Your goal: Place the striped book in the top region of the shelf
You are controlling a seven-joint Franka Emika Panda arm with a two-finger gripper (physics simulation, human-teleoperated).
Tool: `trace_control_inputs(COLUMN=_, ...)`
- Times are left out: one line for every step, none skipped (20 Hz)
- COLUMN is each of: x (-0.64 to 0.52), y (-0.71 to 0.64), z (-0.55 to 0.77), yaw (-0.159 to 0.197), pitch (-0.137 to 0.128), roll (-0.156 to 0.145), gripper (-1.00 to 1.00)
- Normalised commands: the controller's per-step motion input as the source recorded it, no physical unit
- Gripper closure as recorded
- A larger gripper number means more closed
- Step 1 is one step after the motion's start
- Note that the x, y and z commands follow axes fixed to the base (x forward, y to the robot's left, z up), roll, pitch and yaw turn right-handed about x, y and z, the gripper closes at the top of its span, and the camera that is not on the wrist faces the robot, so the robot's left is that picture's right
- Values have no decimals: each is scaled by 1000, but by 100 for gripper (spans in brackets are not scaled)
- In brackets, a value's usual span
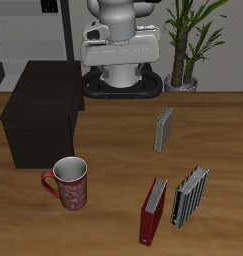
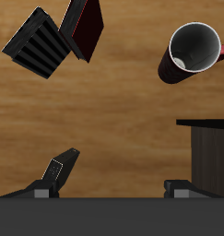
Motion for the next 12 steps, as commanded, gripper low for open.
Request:
trace_control_inputs(x=331, y=330, z=172, yaw=-117, pitch=25, roll=-21, gripper=-100)
trace_control_inputs(x=139, y=124, z=-30, yaw=0, pitch=0, roll=0, gripper=-100)
trace_control_inputs(x=186, y=480, z=129, yaw=49, pitch=-8, roll=24, gripper=-100)
trace_control_inputs(x=83, y=197, z=306, yaw=-11, pitch=-77, roll=-83, gripper=-100)
trace_control_inputs(x=15, y=319, z=235, yaw=-82, pitch=-31, roll=27, gripper=-100)
trace_control_inputs(x=-12, y=373, z=172, yaw=49, pitch=-8, roll=113, gripper=-100)
trace_control_inputs(x=44, y=116, z=135, yaw=-29, pitch=-34, roll=-69, gripper=-100)
trace_control_inputs(x=25, y=312, z=172, yaw=-2, pitch=-60, roll=-22, gripper=-100)
trace_control_inputs(x=-66, y=313, z=49, yaw=16, pitch=51, roll=136, gripper=-100)
trace_control_inputs(x=3, y=53, z=102, yaw=-71, pitch=6, roll=-33, gripper=-100)
trace_control_inputs(x=-23, y=201, z=213, yaw=39, pitch=-109, roll=-76, gripper=-100)
trace_control_inputs(x=89, y=332, z=162, yaw=53, pitch=-41, roll=87, gripper=-100)
